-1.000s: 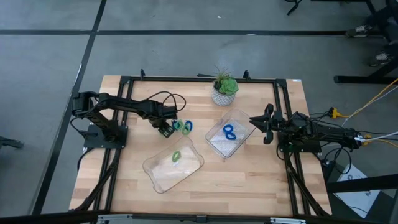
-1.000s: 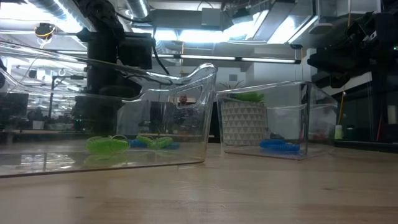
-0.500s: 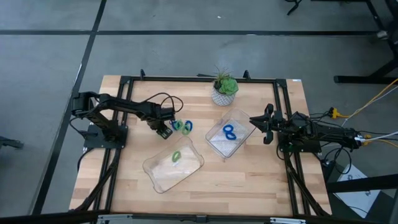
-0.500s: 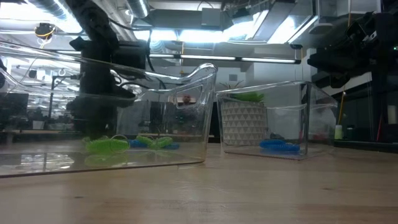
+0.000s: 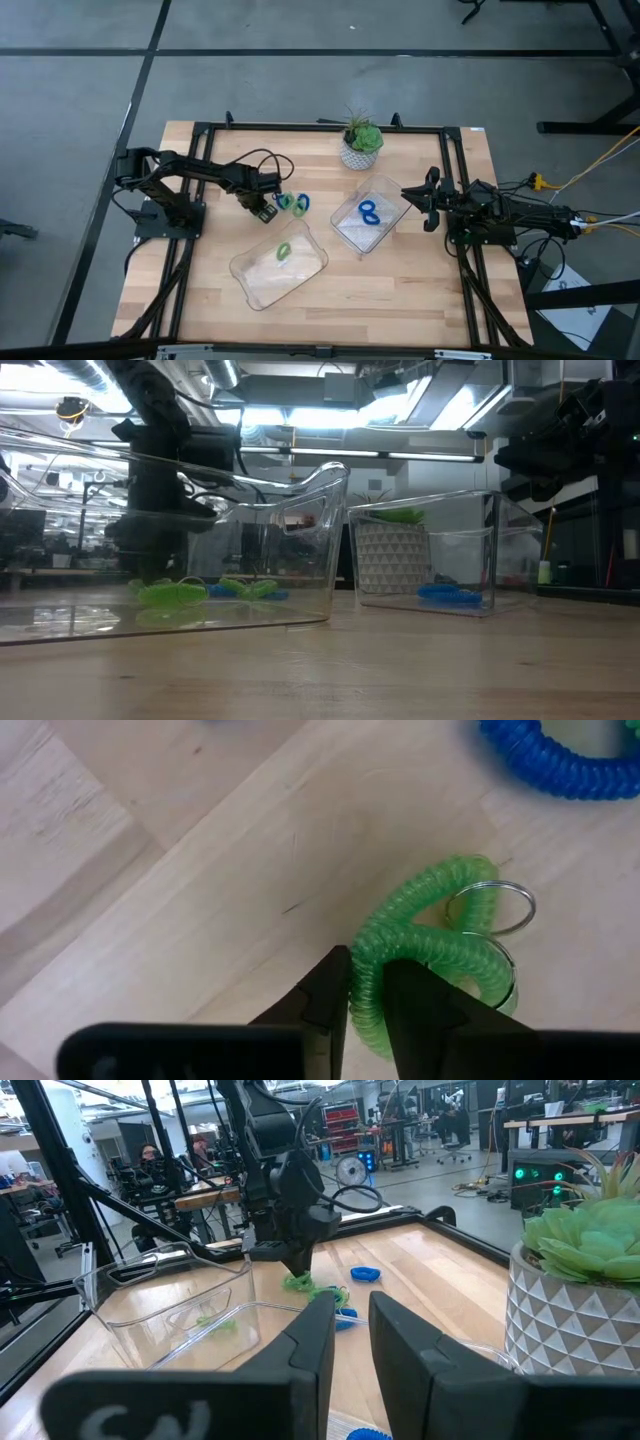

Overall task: Sort spring keychains
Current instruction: Put the green spring keychain into the bottom transparent bin

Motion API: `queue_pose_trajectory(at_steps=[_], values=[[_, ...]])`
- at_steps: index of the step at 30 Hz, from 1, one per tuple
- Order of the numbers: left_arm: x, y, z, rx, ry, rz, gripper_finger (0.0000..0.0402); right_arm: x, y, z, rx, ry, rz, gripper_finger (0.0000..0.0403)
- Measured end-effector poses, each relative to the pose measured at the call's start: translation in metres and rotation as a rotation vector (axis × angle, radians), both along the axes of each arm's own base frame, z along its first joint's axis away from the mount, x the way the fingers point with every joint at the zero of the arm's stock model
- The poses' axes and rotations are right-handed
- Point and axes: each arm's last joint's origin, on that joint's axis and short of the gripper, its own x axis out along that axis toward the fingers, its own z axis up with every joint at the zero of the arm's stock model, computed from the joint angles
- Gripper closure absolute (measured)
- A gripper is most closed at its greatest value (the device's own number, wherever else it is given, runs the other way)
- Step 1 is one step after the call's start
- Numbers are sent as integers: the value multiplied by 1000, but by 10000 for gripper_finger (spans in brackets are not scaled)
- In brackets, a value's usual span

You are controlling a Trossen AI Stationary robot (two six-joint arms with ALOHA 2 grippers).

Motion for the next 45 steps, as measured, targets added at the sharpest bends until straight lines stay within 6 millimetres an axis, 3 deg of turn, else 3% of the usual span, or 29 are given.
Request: queue_pose_trajectory(at_steps=[12,19,27,39,45], values=[[-2,-1,8,8,-30,11,306,0,0,0,0,0,0,336],[-7,0,23,65,-86,32,330,0,0,0,0,0,0,336],[-7,0,22,71,-80,33,351,0,0,0,0,0,0,336],[-7,0,22,83,-77,-9,255,0,0,0,0,0,0,336],[-6,1,18,82,-58,-39,243,0,0,0,0,0,0,336]])
